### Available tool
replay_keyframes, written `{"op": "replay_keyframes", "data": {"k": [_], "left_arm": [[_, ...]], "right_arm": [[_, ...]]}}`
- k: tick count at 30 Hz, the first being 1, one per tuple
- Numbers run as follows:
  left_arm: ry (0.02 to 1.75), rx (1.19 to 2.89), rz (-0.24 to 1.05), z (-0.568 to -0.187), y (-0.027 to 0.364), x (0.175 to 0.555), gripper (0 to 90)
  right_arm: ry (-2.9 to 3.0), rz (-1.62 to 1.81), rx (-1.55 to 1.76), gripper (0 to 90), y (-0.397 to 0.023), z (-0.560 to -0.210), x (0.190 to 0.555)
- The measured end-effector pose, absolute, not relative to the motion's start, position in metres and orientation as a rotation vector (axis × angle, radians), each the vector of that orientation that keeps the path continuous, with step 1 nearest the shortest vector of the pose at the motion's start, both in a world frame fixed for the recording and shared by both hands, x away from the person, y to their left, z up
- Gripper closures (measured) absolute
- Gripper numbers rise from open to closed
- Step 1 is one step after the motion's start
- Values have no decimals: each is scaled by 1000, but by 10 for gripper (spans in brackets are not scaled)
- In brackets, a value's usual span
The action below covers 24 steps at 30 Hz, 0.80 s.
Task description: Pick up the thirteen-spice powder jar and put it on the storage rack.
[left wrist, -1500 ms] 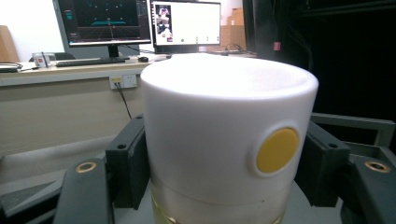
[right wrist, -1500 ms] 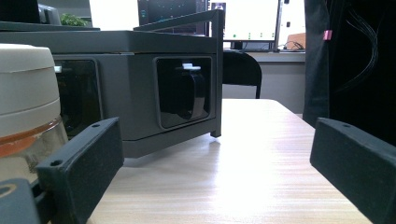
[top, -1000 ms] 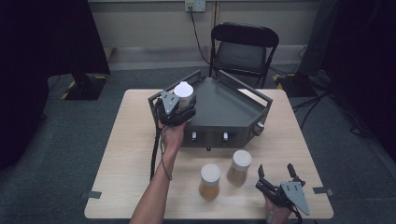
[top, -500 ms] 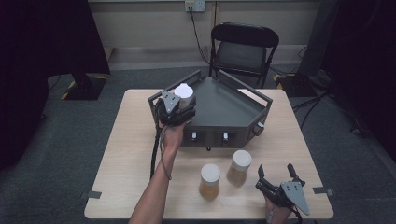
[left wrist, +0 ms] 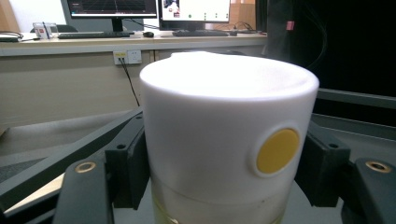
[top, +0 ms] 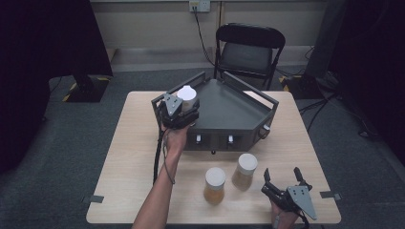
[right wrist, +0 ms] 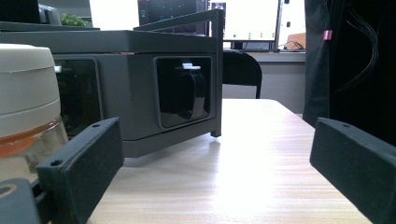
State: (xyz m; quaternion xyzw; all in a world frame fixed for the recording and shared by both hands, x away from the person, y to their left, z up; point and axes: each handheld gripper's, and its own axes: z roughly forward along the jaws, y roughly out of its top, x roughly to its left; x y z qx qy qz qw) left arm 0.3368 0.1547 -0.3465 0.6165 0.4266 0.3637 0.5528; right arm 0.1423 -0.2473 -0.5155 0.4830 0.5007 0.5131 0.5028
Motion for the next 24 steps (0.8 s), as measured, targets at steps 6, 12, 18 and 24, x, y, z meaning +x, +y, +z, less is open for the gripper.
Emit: {"op": "replay_keyframes", "data": {"k": [6,12,18,24], "left_arm": [[1011,1455,855,-347,155,337,304],[1008,1455,858,-347,155,338,303],[1020,1447,859,-349,154,338,217],[1012,1421,869,-350,155,335,125]], "right_arm": [[1209,1239,1167,13,-247,-515,142],[1209,1239,1167,13,-247,-515,142],[1210,1239,1167,13,-247,-515,142],[1210,1239,1166,12,-247,-515,142]]}}
